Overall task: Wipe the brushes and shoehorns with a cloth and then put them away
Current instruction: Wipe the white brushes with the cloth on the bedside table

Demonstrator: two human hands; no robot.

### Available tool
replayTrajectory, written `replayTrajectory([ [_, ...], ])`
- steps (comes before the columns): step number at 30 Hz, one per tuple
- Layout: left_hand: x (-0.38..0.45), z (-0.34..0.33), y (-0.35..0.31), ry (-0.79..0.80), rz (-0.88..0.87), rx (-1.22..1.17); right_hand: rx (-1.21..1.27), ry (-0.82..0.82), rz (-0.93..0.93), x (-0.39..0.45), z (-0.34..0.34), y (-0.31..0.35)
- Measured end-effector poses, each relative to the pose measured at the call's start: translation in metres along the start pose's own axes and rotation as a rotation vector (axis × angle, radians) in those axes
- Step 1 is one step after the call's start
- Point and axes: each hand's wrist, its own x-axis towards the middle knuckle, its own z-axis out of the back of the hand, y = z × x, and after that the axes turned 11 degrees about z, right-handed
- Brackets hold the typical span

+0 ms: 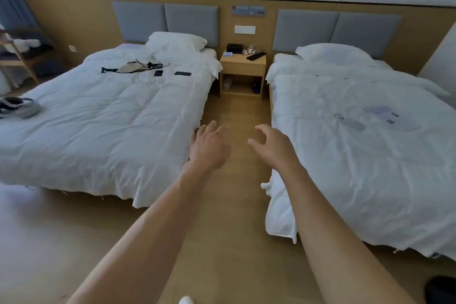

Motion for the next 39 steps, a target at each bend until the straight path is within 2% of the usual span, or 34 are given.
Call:
replayTrajectory([
  [7, 0.063, -0.019, 0.014, 0.013, 0.03, 0.041, -0.036, 0.068, -0.051, 0.052, -0.031, -0.017],
  [26, 0.306, -0.027, 0.05, 0.056, -0.095, -0.064, 0.007, -0.042, -0.213, 0.282, -0.1, -0.02],
  [32, 0.369, -0.04, 0.043, 0.079, -0.133, -0.032, 0.0, -0.043, -0.216, 0.348, -0.104, -0.04],
  [39, 0.449, -0.069, 0.021, 0.109, -0.089, 0.006, 0.06, -0.029, -0.186, 0.436, -0.113, -0.09],
])
